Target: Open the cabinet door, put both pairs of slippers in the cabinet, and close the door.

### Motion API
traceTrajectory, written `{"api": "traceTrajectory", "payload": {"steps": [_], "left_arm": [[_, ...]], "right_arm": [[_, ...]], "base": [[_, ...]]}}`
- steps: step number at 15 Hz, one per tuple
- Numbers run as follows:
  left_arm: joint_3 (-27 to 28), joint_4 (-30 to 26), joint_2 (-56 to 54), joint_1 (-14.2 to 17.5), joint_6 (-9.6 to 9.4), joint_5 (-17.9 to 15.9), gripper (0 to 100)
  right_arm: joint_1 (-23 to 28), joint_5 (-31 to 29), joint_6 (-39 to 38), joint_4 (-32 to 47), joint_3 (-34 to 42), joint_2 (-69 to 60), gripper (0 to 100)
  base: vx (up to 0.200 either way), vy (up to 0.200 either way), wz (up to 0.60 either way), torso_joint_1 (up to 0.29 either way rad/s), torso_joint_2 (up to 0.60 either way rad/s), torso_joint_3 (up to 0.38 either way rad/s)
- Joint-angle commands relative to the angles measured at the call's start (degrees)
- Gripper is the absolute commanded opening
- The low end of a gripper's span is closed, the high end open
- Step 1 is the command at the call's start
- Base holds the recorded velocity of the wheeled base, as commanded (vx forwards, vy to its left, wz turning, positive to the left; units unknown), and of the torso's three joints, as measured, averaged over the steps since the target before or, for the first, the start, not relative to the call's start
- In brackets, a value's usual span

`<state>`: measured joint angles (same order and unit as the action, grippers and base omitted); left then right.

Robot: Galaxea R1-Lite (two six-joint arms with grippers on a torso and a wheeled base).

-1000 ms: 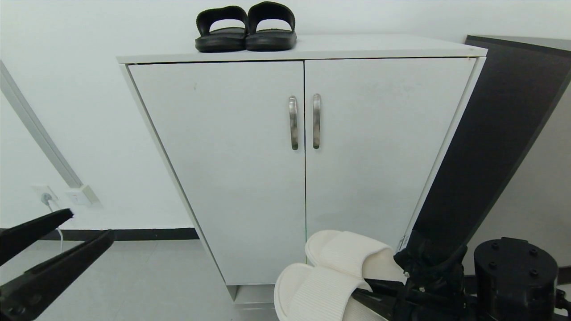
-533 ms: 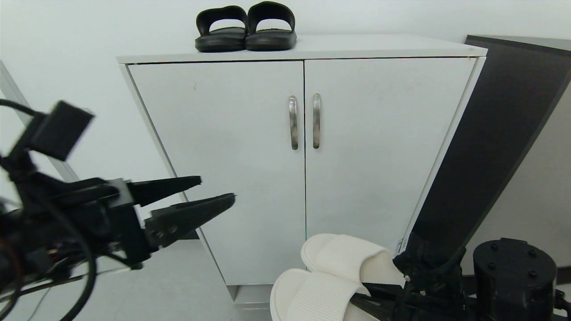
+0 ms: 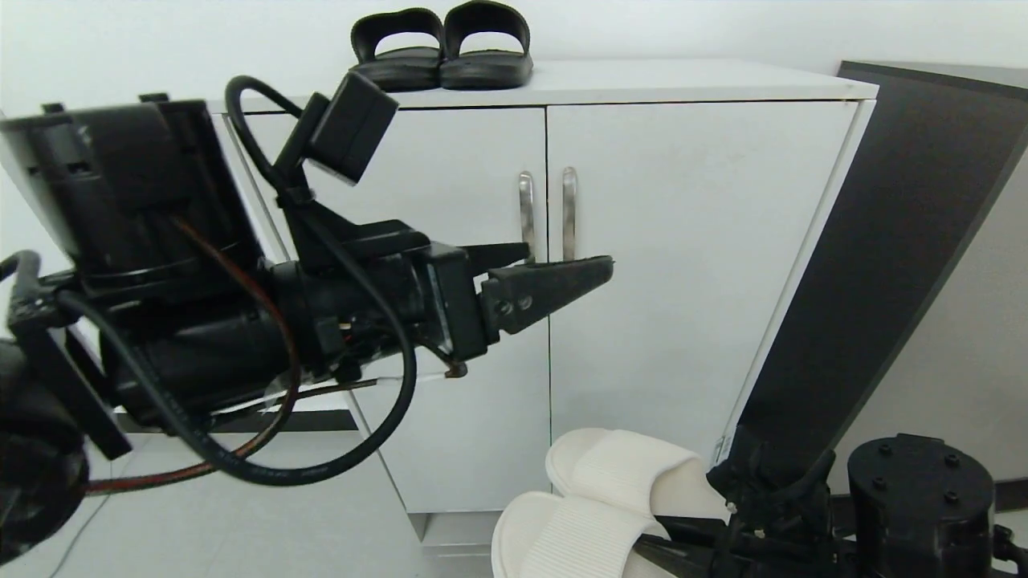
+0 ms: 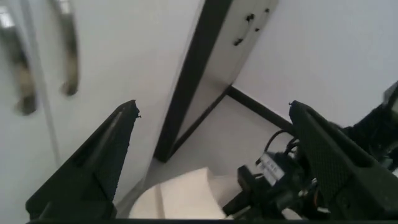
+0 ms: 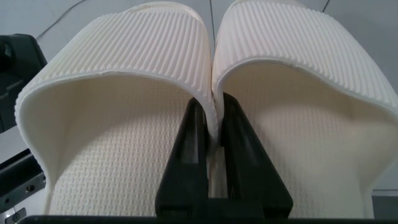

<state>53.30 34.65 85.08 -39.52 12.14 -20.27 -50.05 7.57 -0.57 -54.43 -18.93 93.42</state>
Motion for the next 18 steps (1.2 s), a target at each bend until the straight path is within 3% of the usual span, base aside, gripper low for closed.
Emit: {"api": "traceTrajectory", "payload": {"steps": [1,2,6,10,15,18], "left_arm": [[4.7,-0.9,4.9,-0.5,0.51,-1.9,100],[10.9,-0.9,9.9,-0.4,2.54,-3.7,100],[19.2,-0.7,16.9,0.7,5.96,-5.0,100],[18.2,-1.0,15.6,2.3,6.4,-4.0,100],[17.3,-1.1,14.3,3.0,6.32,2.9,100],[17.5,-1.1,14.9,4.6,6.32,3.0,100]], "right_arm": [[-0.1,0.0,0.0,-0.1,0.1,0.5,0],[-0.1,0.0,0.7,-0.1,0.1,0.5,0],[-0.1,0.1,1.1,-0.1,0.0,0.7,0],[-0.1,0.2,1.0,-0.1,-0.1,1.3,0],[-0.1,0.2,1.0,-0.1,-0.3,2.3,0],[-0.1,0.2,1.0,-0.4,-0.2,2.3,0]], "base": [[0.0,0.0,0.0,0.0,0.0,0.0],[0.0,0.0,0.0,0.0,0.0,0.0],[0.0,0.0,0.0,0.0,0.0,0.0],[0.0,0.0,0.0,0.0,0.0,0.0],[0.0,0.0,0.0,0.0,0.0,0.0],[0.0,0.0,0.0,0.0,0.0,0.0]]}}
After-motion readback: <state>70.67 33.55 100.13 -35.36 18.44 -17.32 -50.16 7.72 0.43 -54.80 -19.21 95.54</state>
